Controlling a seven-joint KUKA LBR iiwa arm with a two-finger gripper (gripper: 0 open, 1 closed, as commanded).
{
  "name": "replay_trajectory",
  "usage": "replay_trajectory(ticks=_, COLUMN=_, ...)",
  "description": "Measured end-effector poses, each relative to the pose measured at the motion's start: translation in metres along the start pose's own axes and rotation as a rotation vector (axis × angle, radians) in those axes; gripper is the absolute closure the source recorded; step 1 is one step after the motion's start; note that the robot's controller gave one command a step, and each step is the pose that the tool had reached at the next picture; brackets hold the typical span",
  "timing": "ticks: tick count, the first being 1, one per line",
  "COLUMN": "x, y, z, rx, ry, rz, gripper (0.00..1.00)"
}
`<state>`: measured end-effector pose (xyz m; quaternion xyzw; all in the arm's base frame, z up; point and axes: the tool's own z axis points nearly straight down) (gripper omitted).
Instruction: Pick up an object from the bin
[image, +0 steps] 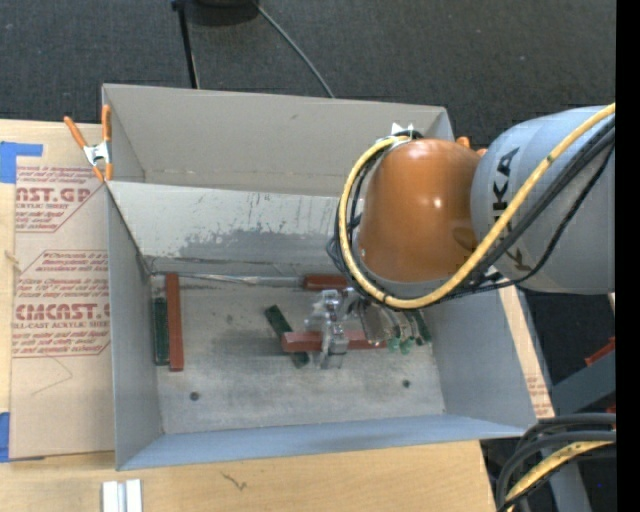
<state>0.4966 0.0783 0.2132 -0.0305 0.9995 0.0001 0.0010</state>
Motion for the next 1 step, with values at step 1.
replay_trajectory(ticks=1, x=0.0002, y=0.0000, z=0.0002, rx=0.000, ry=0.001, rz=0.000, gripper=1.00)
